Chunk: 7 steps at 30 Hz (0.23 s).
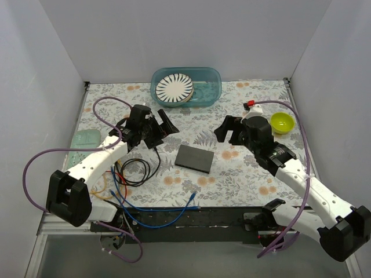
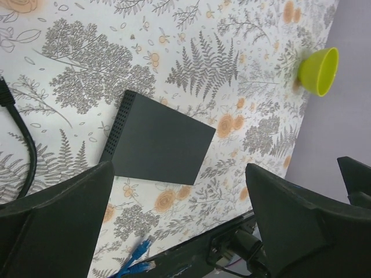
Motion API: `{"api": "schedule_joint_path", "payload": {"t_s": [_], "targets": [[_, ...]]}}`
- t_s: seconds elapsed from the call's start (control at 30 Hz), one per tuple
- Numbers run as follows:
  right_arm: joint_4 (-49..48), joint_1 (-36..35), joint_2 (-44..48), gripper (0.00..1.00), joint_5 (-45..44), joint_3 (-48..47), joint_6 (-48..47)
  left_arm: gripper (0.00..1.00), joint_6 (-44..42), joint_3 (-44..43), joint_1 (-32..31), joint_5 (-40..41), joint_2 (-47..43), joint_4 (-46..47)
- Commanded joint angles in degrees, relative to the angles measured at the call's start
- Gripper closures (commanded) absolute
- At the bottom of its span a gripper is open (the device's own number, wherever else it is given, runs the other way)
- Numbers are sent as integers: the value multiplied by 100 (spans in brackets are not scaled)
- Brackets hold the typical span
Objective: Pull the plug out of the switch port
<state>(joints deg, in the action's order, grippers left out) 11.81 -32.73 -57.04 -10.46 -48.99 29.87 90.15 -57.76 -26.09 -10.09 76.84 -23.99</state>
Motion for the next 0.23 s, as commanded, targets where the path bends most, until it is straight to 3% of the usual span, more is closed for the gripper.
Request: {"api": "schedule_joint_path", "payload": {"t_s": [0.0,0.2], "targets": [[128,-242,262,1,-123,364,-446,2,-296,-7,-19,156,-143,-238],[-12,-322,965,1,-246,759,-693,2,-402,-122,-19,279,-107,-273]]}}
